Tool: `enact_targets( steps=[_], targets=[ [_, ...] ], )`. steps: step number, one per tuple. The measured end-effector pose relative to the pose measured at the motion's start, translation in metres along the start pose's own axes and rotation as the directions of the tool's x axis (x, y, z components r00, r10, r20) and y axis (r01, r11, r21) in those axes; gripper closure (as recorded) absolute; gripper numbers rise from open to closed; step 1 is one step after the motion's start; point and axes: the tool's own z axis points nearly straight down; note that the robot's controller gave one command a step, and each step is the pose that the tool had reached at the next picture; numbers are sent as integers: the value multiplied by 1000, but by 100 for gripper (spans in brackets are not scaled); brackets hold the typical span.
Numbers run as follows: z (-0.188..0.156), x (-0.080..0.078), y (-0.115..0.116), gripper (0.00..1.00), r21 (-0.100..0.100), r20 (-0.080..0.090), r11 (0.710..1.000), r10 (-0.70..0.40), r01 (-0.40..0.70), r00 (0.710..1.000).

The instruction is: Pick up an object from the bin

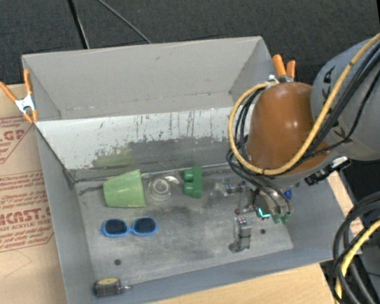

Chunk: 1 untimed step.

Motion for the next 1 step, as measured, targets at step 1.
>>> enact_targets(
  steps=[1],
  targets=[
    [90,-43,-83,0,0,6,977,212,-212,977]
  ],
)
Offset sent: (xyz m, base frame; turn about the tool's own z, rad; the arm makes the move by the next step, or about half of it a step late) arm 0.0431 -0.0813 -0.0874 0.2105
